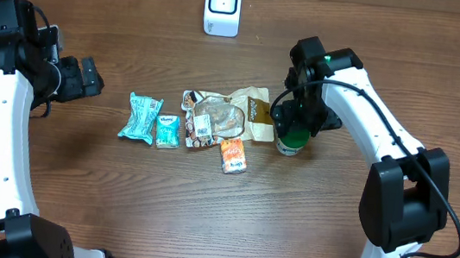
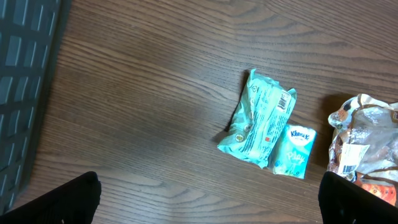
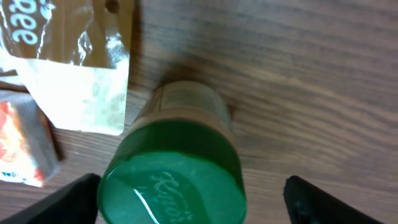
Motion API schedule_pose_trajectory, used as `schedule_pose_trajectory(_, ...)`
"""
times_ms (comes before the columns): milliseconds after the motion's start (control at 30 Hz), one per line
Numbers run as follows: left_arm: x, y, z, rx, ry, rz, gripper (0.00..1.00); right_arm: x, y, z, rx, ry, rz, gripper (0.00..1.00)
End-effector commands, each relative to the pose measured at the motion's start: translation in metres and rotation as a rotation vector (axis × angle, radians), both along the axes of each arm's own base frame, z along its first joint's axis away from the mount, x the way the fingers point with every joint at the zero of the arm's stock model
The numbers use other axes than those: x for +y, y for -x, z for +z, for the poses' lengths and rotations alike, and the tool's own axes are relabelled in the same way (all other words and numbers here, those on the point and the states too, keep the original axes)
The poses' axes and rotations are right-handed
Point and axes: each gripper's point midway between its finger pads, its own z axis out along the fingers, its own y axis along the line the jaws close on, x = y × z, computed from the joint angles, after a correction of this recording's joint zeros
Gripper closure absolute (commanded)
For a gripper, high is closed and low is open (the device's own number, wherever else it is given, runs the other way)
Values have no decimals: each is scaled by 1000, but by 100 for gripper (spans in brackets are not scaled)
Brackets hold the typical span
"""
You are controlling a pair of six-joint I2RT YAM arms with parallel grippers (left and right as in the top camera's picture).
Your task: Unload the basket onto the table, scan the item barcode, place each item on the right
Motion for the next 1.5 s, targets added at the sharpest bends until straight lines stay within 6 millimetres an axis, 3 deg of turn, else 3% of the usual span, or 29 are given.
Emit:
schedule_pose_trajectory(0,-3,0,2,-8,-1,-11,0,-3,-2,4,-26,13,9,12)
schedule_pose_trajectory(167,-3,0,2,-8,-1,-11,0,-4,1,-7,-17,16,8,12)
schedule_pose_trajectory(333,-3,0,2,-8,-1,-11,0,-3,2,-9,-10,6,8,27)
schedule_pose_trajectory(567,-3,0,2,-8,-1,-11,0,-2,2,-9,-10,2,7,35)
schedule_pose_trajectory(667,-3,0,2,-8,-1,-11,0,-1,2,-9,-8,-2,3,49)
schedule_pose_trajectory(867,-3,0,2,-8,-1,-11,0,12,-1,1,-4,-86,-46,59)
schedule_pose_trajectory(1067,-3,0,2,-8,-1,-11,0,32,-18,52,-33,-265,-116,68)
schedule_pose_trajectory(1167,-3,0,2,-8,-1,-11,0,52,-30,101,-57,-468,-123,77)
schedule_pose_trajectory(1333,-3,0,2,-8,-1,-11,0,75,-47,169,-136,-756,-53,78)
schedule_pose_trajectory(1367,-3,0,2,-8,-1,-11,0,84,-50,192,-165,-877,3,78)
schedule_pose_trajectory(1467,-3,0,2,-8,-1,-11,0,101,-47,228,-195,-1098,128,78)
